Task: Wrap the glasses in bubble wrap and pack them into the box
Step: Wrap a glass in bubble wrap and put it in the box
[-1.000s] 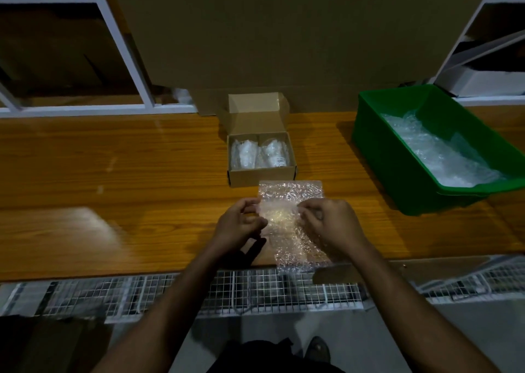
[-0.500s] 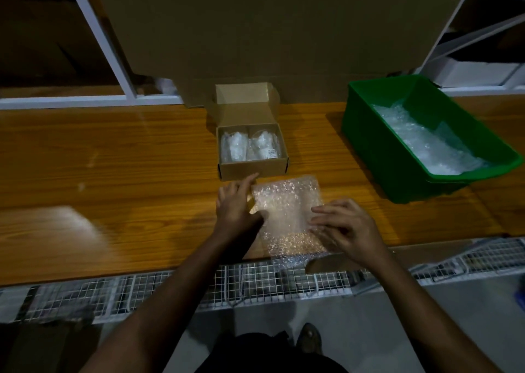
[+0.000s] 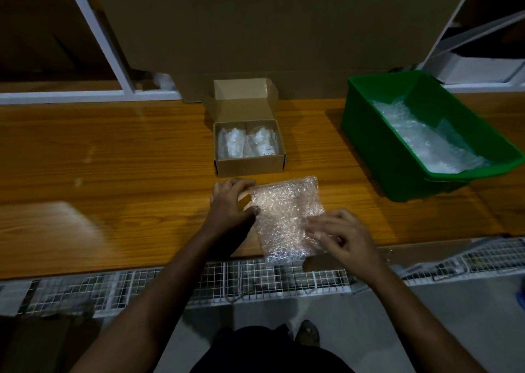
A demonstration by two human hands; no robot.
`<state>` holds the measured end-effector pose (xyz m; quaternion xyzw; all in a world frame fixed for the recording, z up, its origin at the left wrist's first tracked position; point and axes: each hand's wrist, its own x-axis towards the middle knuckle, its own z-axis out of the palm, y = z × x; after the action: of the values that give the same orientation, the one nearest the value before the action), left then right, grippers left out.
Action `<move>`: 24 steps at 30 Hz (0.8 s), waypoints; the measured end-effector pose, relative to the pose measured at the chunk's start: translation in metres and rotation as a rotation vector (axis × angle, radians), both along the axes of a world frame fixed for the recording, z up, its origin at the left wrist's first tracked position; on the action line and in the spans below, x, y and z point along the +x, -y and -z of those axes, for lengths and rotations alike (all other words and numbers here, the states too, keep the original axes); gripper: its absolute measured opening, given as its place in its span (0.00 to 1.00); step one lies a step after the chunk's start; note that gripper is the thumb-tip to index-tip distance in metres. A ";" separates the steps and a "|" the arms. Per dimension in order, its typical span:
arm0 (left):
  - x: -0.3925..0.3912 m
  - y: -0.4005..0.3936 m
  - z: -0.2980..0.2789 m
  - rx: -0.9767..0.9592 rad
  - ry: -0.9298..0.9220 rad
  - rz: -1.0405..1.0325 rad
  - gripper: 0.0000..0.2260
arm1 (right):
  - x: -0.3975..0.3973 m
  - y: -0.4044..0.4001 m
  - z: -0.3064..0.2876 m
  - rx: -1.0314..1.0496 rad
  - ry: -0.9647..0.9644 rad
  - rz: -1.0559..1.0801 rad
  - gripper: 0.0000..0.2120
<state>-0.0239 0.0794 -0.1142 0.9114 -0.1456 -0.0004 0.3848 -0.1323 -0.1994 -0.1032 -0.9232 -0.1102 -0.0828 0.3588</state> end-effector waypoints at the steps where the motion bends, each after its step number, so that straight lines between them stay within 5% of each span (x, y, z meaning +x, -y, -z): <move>1: 0.002 -0.004 -0.001 0.003 -0.006 0.036 0.25 | 0.007 -0.001 -0.005 0.084 -0.003 0.093 0.15; 4: 0.003 -0.010 -0.008 -0.083 -0.051 0.036 0.26 | 0.041 0.001 -0.012 0.114 -0.013 0.288 0.13; 9: 0.002 0.007 -0.020 -0.223 -0.164 0.051 0.25 | 0.095 0.008 -0.008 -0.110 -0.359 0.278 0.32; 14: 0.006 0.020 -0.024 -0.073 -0.053 0.072 0.32 | 0.115 0.017 -0.010 0.097 -0.397 0.165 0.08; 21: 0.022 0.026 -0.027 -0.133 -0.256 0.023 0.44 | 0.110 0.015 -0.035 0.450 -0.430 0.001 0.07; 24: 0.028 0.024 -0.022 -0.046 -0.257 0.018 0.39 | 0.109 0.013 -0.034 0.513 -0.432 -0.039 0.06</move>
<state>0.0046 0.0550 -0.0926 0.8936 -0.1031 -0.1174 0.4209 -0.0235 -0.2121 -0.0688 -0.7968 -0.0247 0.0964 0.5960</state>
